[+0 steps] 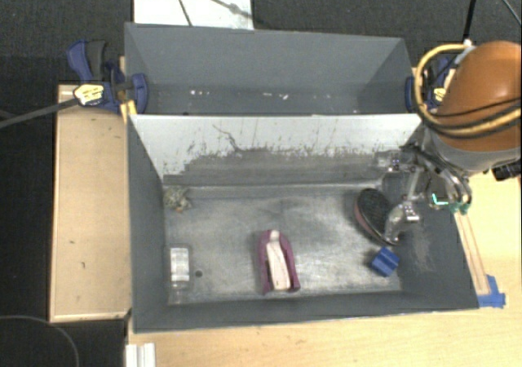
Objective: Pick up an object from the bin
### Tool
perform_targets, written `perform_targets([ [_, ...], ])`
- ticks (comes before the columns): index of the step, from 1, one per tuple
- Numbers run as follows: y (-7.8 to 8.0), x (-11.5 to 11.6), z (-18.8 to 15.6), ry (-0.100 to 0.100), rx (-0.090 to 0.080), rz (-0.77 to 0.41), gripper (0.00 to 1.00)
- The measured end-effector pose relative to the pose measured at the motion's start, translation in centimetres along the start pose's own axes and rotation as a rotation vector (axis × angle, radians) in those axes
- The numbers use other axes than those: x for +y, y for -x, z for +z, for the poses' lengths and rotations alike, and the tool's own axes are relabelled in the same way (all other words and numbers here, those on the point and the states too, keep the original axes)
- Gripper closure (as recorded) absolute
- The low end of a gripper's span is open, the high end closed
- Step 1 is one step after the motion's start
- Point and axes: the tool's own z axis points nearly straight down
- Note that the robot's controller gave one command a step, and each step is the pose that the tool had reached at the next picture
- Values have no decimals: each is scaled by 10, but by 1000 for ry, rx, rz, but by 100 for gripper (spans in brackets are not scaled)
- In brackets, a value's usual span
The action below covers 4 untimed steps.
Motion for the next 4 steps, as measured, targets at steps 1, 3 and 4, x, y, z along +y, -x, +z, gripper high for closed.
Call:
perform_targets([
  [1,63,-28,49,-1,-9,30,0],
  [3,-17,-77,100,-5,-5,13,0],
  [4,-31,-65,144,-10,-29,-287,0],
])
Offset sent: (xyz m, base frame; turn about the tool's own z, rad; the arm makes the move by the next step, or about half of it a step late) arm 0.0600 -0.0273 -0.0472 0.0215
